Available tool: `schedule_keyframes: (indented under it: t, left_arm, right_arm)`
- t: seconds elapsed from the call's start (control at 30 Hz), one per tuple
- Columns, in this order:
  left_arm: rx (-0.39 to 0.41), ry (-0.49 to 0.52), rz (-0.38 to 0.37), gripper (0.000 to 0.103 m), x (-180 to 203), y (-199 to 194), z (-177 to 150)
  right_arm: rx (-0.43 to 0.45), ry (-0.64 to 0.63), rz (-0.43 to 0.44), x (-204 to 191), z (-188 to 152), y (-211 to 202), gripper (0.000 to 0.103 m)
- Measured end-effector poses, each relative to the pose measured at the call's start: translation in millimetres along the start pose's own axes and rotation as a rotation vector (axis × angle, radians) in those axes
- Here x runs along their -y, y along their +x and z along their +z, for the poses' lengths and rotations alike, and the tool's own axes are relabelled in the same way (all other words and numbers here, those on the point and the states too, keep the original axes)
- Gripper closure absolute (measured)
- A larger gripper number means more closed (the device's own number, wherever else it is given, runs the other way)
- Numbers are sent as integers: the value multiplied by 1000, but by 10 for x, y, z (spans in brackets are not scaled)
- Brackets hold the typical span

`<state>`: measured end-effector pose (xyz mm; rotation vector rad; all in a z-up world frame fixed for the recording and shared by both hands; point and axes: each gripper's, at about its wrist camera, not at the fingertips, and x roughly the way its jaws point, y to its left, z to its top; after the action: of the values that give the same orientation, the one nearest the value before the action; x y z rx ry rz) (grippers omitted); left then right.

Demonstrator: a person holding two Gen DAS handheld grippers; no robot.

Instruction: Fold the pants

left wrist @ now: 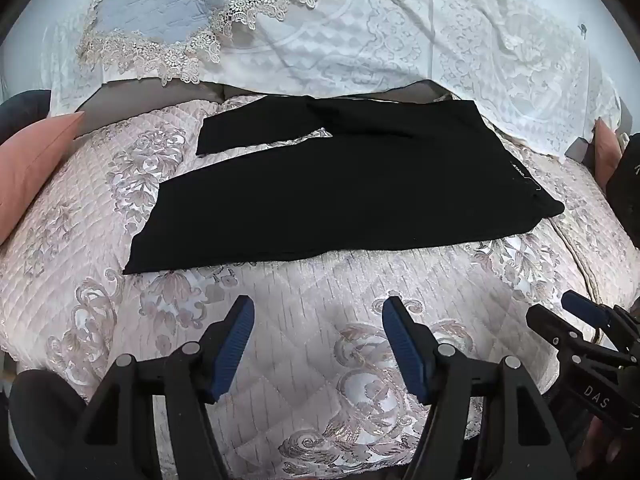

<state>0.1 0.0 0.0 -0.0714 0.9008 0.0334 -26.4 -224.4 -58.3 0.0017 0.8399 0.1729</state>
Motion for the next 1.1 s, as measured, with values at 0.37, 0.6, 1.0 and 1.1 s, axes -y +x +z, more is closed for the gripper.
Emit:
schedule_keyframes:
  t: [0.37, 0.6, 1.0, 1.1]
  left_arm:
    - [-1, 4, -7, 33, 19, -48, -17]
    - [-2, 9, -7, 33, 32, -62, -8]
    - [-6, 13, -9, 33, 27, -69, -12]
    - [-7, 15, -4, 33, 27, -63, -7]
  right_arm:
    - [2, -9, -11, 0, 53, -69, 38]
    - [13, -18, -16, -36, 11, -78, 38]
    - [12, -30, -19, -80, 35, -92, 38]
    - [11, -33, -18, -84, 42, -90, 38]
